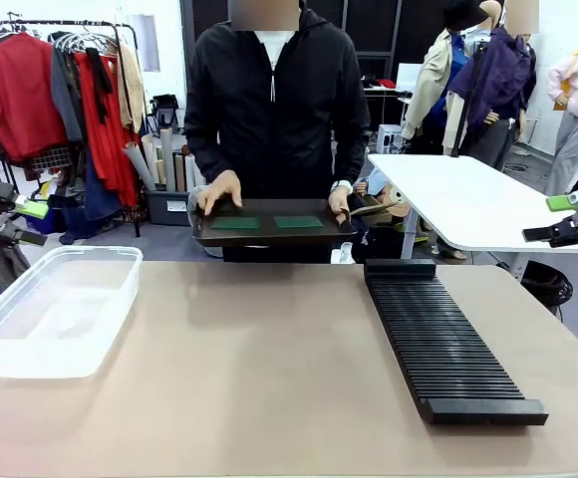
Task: Sort PCBs into racks and boxes based on the side picked up.
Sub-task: Pick up the Blank PCB handed by the Human.
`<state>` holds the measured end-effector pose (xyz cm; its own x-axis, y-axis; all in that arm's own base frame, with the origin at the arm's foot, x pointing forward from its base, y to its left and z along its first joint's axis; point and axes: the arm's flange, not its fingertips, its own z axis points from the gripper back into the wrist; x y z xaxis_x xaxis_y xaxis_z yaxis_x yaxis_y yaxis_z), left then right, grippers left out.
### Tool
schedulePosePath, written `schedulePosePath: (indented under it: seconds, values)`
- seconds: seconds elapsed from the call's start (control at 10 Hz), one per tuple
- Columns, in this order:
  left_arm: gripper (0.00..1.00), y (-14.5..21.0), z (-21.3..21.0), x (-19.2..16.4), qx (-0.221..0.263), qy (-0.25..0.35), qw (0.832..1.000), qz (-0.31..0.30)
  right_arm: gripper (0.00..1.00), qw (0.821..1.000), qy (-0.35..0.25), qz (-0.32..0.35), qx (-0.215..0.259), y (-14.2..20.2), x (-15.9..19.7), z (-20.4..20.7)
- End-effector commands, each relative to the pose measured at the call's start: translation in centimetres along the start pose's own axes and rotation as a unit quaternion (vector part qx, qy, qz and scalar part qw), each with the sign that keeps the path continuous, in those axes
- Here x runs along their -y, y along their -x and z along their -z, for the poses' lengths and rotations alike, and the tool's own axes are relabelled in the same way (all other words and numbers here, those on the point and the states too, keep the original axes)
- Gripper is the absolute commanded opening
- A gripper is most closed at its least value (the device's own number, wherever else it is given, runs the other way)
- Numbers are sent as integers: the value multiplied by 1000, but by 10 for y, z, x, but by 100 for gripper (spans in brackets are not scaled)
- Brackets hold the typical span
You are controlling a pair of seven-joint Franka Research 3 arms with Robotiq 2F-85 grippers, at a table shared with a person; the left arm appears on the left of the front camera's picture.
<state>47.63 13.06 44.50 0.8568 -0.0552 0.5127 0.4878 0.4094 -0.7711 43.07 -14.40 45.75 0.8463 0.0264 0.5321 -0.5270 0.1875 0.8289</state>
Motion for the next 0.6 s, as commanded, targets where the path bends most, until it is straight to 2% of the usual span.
schedulePosePath:
  seconds: [0.0,0.1,0.2,0.5]
  values:
    - [100,0,-2,-5,12,20,1000,13,100,1000,4,-20,-10,5,-3,-1]
    - [100,0,0,0,0,0,1000,0,100,1000,13,-21,2,4,-1,-2]
    - [100,0,0,0,0,0,1000,0,100,1000,0,-2,0,0,-1,0]
    - [100,0,0,0,0,0,1000,0,100,1000,0,-2,0,0,-1,0]
